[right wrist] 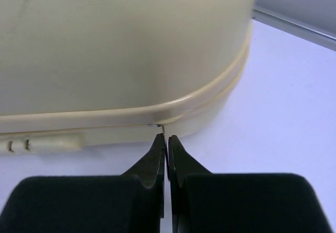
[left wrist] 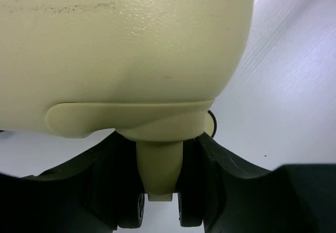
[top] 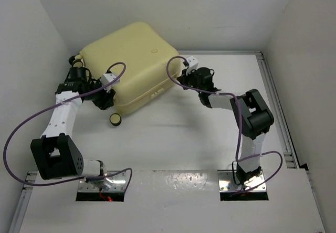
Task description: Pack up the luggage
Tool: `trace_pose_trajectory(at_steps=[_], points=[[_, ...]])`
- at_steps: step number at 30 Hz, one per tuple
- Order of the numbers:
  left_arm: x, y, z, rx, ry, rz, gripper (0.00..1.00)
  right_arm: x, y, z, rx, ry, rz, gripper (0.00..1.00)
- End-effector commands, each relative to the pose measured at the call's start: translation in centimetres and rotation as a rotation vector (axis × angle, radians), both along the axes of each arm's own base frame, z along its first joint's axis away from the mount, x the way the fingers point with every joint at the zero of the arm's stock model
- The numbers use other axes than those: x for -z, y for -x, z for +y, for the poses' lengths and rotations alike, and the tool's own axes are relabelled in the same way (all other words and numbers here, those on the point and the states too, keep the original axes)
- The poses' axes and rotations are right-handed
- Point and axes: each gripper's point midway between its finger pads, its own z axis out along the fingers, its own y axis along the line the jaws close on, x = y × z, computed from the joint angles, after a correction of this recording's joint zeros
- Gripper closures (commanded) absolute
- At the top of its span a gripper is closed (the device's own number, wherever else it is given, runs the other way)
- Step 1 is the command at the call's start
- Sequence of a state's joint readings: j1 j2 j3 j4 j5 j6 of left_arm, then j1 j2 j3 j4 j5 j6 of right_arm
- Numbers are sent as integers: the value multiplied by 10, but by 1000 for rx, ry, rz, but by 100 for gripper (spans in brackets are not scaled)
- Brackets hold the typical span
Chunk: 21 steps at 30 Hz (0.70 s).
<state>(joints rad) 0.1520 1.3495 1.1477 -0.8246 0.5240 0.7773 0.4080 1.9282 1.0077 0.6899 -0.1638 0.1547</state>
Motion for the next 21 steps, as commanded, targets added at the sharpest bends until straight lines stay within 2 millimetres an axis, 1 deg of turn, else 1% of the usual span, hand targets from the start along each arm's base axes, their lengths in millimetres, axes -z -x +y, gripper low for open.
trace_pose_trajectory(at_steps=[1, 2, 3, 4, 5, 6, 7, 8, 9, 10, 11, 12, 13, 14, 15, 16, 17, 18, 19, 20, 21], points=[[21, 19, 64, -46, -200, 54, 100, -8, -64, -77, 283, 61, -63, 100], [26, 19, 73, -57, -206, 58, 100, 3, -76, -85, 304, 71, -48, 100], [29, 17, 79, -61, -224, 59, 100, -7, -89, -95, 332, 63, -73, 100], [35, 15, 90, -51, -249, 64, 100, -1, -102, -107, 355, 75, -78, 100], [39, 16, 97, -50, -267, 75, 100, -1, -108, -118, 374, 80, -84, 100], [40, 12, 110, -59, -295, 58, 100, -7, -119, -120, 376, 80, -110, 100], [39, 7, 116, -59, -306, 47, 100, -7, -123, -123, 377, 80, -114, 100], [40, 6, 120, -53, -313, 49, 100, 2, -129, -137, 399, 93, -104, 100], [46, 0, 123, -42, -316, 53, 100, -3, -137, -139, 399, 86, -123, 100], [41, -7, 131, -52, -335, 38, 100, -3, -141, -142, 402, 86, -126, 100], [41, -10, 133, -52, -334, 39, 100, 7, -144, -147, 402, 99, -123, 100], [44, -16, 134, -48, -326, 37, 100, -1, -149, -146, 399, 95, -143, 100], [36, -25, 133, -56, -308, 14, 99, -5, -151, -146, 382, 87, -156, 100], [32, -30, 132, -62, -288, 1, 62, -2, -149, -143, 366, 97, -157, 100], [28, -36, 128, -80, -254, -8, 45, -3, -148, -140, 338, 93, -159, 100], [18, -45, 127, -88, -211, -42, 21, -4, -144, -138, 327, 95, -163, 100], [10, -52, 123, -94, -180, -70, 13, 1, -139, -137, 313, 101, -150, 100], [1, -59, 119, -98, -147, -105, 1, 4, -135, -138, 309, 106, -144, 100], [-18, -64, 110, -114, -68, -160, 1, 4, -128, -138, 304, 112, -140, 100], [-35, -75, 108, -125, -48, -237, 1, 7, -119, -138, 300, 115, -129, 100], [-45, -78, 102, -194, 31, -249, 1, 0, -114, -140, 299, 115, -137, 100]])
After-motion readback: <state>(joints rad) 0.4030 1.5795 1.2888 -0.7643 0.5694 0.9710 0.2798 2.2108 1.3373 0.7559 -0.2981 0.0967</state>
